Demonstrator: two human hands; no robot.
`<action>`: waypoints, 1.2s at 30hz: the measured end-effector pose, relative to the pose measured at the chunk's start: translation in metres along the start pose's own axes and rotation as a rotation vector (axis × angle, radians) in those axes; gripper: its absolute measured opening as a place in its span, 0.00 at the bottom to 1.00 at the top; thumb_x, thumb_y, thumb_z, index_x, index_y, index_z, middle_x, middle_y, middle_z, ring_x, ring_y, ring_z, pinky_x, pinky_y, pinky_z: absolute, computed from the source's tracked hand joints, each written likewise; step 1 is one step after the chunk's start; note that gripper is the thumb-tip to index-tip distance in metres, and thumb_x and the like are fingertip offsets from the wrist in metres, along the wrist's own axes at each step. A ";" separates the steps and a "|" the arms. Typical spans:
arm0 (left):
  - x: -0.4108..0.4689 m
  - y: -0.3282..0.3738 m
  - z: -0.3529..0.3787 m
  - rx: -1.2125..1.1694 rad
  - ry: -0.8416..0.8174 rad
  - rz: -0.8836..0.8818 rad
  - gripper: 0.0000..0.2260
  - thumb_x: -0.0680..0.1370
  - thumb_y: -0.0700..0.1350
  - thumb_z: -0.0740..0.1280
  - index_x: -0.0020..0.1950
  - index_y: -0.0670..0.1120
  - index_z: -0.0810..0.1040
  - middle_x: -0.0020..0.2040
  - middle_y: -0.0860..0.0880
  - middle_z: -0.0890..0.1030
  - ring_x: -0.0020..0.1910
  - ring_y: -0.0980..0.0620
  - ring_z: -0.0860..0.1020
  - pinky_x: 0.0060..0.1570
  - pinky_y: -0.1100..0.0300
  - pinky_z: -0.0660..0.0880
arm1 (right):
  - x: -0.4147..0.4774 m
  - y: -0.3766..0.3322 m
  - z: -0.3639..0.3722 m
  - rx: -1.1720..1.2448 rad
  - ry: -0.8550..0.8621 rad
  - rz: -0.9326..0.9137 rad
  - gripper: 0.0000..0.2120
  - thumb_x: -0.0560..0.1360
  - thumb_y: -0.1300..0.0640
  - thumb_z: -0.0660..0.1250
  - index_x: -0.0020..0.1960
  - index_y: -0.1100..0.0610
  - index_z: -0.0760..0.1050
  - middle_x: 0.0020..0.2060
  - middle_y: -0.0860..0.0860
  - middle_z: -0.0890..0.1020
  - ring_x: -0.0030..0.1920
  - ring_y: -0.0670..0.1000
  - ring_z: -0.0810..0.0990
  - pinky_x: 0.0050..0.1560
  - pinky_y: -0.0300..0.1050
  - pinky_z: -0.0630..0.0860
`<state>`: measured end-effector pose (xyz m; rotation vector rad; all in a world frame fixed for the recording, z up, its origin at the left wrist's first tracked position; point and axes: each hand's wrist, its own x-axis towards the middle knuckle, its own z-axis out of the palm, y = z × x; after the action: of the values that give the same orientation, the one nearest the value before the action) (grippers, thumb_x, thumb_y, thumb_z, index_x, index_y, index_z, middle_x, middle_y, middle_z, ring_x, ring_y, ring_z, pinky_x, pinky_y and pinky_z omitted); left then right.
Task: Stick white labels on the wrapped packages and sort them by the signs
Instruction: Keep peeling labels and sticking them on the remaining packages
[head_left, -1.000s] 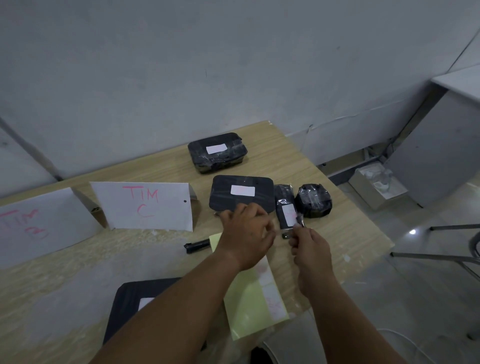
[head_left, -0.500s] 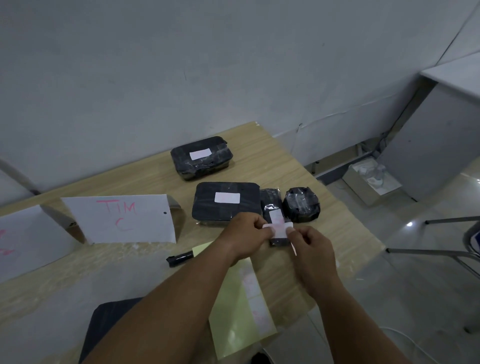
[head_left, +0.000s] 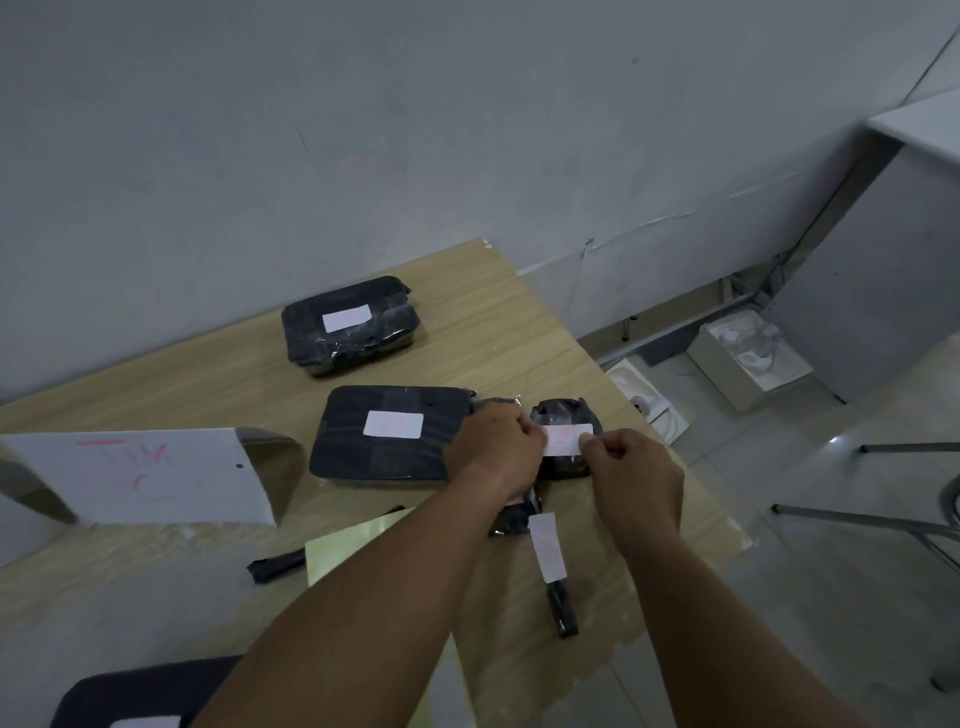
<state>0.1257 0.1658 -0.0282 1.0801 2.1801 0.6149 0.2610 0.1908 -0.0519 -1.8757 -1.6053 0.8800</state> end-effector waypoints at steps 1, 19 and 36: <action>0.004 0.002 0.003 0.047 0.014 -0.009 0.09 0.78 0.53 0.64 0.41 0.53 0.79 0.43 0.55 0.82 0.45 0.52 0.80 0.52 0.49 0.77 | 0.006 0.000 0.001 -0.030 0.008 0.001 0.07 0.76 0.47 0.67 0.40 0.46 0.77 0.35 0.42 0.77 0.35 0.43 0.75 0.32 0.40 0.67; 0.027 0.011 0.026 0.515 0.225 0.165 0.09 0.75 0.55 0.64 0.48 0.52 0.80 0.53 0.49 0.71 0.56 0.46 0.66 0.52 0.47 0.58 | 0.037 0.005 0.018 -0.282 0.039 -0.114 0.05 0.73 0.45 0.66 0.41 0.45 0.76 0.40 0.45 0.75 0.42 0.49 0.74 0.47 0.49 0.67; -0.003 -0.042 -0.019 0.309 0.308 0.333 0.11 0.80 0.54 0.60 0.40 0.51 0.69 0.39 0.53 0.73 0.42 0.49 0.75 0.46 0.52 0.66 | -0.030 -0.007 0.031 -0.092 0.047 -0.527 0.08 0.77 0.52 0.64 0.40 0.54 0.74 0.31 0.46 0.72 0.34 0.49 0.72 0.34 0.45 0.69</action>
<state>0.0916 0.1371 -0.0409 1.6268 2.4341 0.6351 0.2308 0.1613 -0.0627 -1.4010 -2.0008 0.5345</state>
